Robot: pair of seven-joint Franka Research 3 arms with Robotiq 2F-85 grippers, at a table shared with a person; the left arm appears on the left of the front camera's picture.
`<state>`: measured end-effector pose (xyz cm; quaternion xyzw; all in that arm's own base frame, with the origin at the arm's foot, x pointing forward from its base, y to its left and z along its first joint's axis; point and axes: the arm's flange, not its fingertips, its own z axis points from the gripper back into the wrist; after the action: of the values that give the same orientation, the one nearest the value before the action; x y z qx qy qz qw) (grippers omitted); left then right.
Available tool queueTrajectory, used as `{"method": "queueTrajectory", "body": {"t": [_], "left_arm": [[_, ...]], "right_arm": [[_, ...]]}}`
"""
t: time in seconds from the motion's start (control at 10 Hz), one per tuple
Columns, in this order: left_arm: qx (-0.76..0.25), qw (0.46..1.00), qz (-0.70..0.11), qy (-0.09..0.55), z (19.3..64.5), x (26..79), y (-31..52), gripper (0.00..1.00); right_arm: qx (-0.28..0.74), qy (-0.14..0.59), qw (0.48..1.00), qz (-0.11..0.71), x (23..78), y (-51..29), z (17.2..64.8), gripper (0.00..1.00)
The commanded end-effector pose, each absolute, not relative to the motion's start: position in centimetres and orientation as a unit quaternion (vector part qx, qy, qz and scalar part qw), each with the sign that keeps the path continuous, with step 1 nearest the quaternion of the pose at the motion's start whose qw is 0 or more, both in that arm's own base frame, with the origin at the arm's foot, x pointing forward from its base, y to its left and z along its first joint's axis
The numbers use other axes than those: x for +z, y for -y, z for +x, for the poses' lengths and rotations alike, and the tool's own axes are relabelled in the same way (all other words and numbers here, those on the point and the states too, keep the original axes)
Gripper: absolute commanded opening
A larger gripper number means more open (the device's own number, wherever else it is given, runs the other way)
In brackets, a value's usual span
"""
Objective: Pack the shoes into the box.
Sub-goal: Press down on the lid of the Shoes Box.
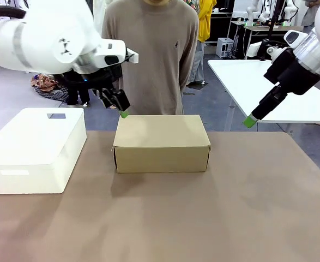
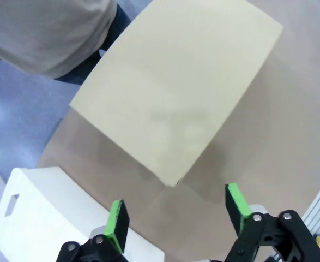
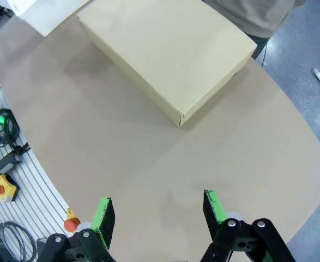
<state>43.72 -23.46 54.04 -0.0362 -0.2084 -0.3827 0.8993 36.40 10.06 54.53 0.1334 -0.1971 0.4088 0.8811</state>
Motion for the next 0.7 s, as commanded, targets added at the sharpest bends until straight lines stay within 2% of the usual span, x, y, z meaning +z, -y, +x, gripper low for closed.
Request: {"method": "queueTrajectory", "body": {"t": [0.0,0.3,0.6], "left_arm": [[-0.394,0.888,-0.045,0.233,41.8,54.1,21.1,1.00],[-0.424,0.866,-0.063,0.256,39.2,55.8,19.5,1.00],[-0.450,0.852,-0.089,0.253,38.2,56.5,19.0,1.00]], "right_arm": [[0.408,0.197,0.883,0.127,54.6,-10.1,36.4,0.86],[0.408,0.197,0.883,0.127,54.6,-10.1,36.4,0.86],[0.408,0.197,0.883,0.127,54.6,-10.1,36.4,0.86]]}}
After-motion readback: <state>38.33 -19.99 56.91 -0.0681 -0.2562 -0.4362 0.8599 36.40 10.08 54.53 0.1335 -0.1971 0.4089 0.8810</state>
